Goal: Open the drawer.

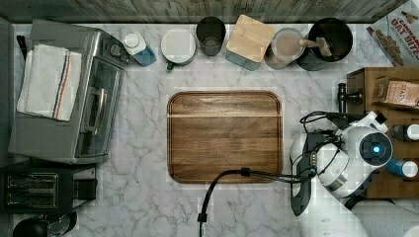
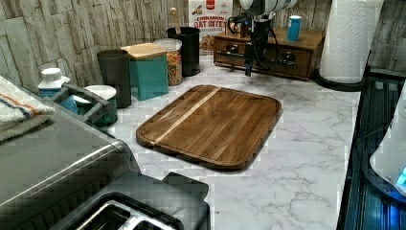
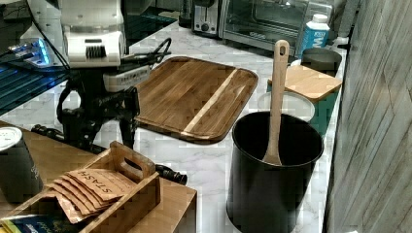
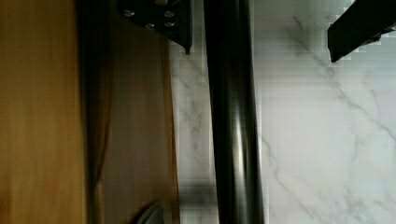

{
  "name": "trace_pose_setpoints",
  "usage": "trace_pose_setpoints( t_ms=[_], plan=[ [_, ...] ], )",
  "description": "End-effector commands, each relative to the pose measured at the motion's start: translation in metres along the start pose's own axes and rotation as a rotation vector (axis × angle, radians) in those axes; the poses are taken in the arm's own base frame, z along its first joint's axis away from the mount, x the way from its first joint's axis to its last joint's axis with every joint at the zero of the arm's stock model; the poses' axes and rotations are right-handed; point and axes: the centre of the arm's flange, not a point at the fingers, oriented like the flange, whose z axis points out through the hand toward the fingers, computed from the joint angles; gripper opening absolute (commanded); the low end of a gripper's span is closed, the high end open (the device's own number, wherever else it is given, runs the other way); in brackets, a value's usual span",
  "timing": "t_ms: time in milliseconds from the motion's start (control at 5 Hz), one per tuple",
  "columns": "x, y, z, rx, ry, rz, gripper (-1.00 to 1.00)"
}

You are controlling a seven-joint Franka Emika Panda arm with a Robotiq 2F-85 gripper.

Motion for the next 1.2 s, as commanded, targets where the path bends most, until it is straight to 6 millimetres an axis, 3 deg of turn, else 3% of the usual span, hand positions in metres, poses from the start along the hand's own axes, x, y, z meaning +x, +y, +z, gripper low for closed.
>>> trace_pose_setpoints(
  t_ms=[200,400,600,800,1200],
  plan=[
    [0.008,-0.023,-0.057,0.004,0.039,-0.016,1.00],
    [0.012,-0.064,-0.075,0.024,0.051,-0.008,1.00],
    [0.016,-0.104,-0.078,0.126,0.041,-0.062,1.00],
    [0.008,-0.146,-0.062,0.191,0.104,-0.100,1.00],
    [-0.007,-0.228,-0.065,0.212,0.053,-0.109,1.00]
  ],
)
